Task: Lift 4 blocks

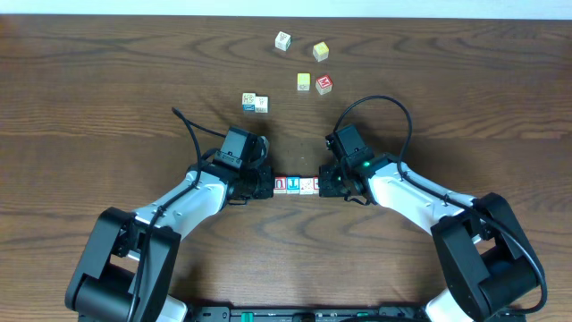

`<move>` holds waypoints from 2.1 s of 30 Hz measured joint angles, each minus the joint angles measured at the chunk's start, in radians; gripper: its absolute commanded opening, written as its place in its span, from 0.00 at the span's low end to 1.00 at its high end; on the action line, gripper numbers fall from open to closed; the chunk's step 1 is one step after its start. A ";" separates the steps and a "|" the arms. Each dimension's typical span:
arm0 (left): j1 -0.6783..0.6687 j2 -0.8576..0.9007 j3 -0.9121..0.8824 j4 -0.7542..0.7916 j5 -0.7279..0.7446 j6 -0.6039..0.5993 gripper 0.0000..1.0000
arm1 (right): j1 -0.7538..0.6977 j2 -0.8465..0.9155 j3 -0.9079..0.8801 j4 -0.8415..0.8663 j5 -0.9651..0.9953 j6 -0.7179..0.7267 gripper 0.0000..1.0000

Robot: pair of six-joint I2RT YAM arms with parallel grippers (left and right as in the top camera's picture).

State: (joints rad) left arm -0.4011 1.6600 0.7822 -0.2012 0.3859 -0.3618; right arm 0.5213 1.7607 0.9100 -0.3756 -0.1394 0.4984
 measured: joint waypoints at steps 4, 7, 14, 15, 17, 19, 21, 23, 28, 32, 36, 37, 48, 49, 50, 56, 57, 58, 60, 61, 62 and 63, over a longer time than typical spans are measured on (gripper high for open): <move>0.000 0.000 0.000 0.000 0.000 0.000 0.07 | 0.000 0.000 0.000 0.000 -0.003 -0.026 0.01; 0.000 0.000 0.000 -0.001 -0.002 0.000 0.07 | 0.000 0.003 0.007 -0.003 -0.003 -0.037 0.01; 0.002 0.000 0.000 -0.004 -0.019 0.017 0.07 | 0.005 0.012 0.026 -0.010 -0.003 -0.045 0.01; 0.002 0.000 0.000 -0.006 -0.024 0.022 0.07 | 0.005 0.012 0.026 -0.010 -0.003 -0.047 0.01; 0.002 0.000 0.000 -0.009 -0.032 0.024 0.07 | 0.006 0.012 0.026 -0.016 -0.010 -0.048 0.01; 0.002 0.000 0.000 -0.010 -0.038 0.026 0.07 | 0.006 0.012 0.026 -0.021 -0.018 -0.048 0.01; 0.002 0.000 0.000 -0.011 -0.045 0.027 0.07 | 0.007 0.012 0.027 -0.023 -0.024 -0.050 0.01; 0.002 0.000 0.000 -0.011 -0.049 0.027 0.07 | 0.008 0.012 0.027 -0.024 -0.026 -0.051 0.01; 0.002 0.000 0.000 -0.011 -0.055 0.030 0.07 | 0.011 0.013 0.028 -0.025 -0.026 -0.052 0.01; 0.001 0.000 0.000 -0.013 -0.060 0.031 0.07 | 0.011 0.013 0.029 -0.027 -0.026 -0.052 0.01; 0.000 0.000 0.000 -0.016 -0.063 0.030 0.07 | 0.013 0.013 0.036 -0.056 -0.024 -0.055 0.01; 0.000 0.000 0.000 -0.016 -0.063 0.030 0.07 | 0.015 0.013 0.037 -0.063 -0.021 -0.056 0.01; -0.001 0.000 0.000 -0.019 -0.063 0.031 0.07 | 0.021 0.013 0.038 -0.069 -0.016 -0.059 0.01; -0.001 0.000 0.000 -0.019 -0.063 0.031 0.07 | 0.021 0.013 0.038 -0.069 -0.015 -0.059 0.01; -0.001 0.000 0.000 -0.019 -0.063 0.031 0.07 | 0.021 0.013 0.038 -0.069 -0.013 -0.059 0.01; -0.001 0.000 0.000 -0.019 -0.063 0.031 0.08 | 0.021 0.013 0.038 -0.070 0.002 -0.063 0.01; -0.001 0.000 0.000 -0.019 -0.063 0.031 0.07 | 0.021 0.013 0.038 -0.071 0.004 -0.063 0.01; -0.001 0.000 0.000 -0.019 -0.063 0.031 0.08 | 0.021 0.013 0.038 -0.072 0.007 -0.065 0.01; -0.001 0.000 0.000 -0.019 -0.063 0.032 0.07 | 0.021 0.013 0.038 -0.072 0.012 -0.067 0.01; -0.001 0.000 0.000 -0.019 -0.063 0.033 0.07 | 0.021 0.013 0.038 -0.073 0.014 -0.067 0.01; -0.001 0.000 0.000 -0.019 -0.063 0.034 0.07 | 0.021 0.013 0.038 -0.073 0.018 -0.067 0.01; -0.001 0.000 0.000 -0.019 -0.063 0.035 0.07 | 0.021 0.013 0.038 -0.073 0.019 -0.067 0.01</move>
State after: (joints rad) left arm -0.4023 1.6600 0.7822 -0.2199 0.3233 -0.3271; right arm 0.5426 1.7733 0.9482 -0.4484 -0.1207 0.4316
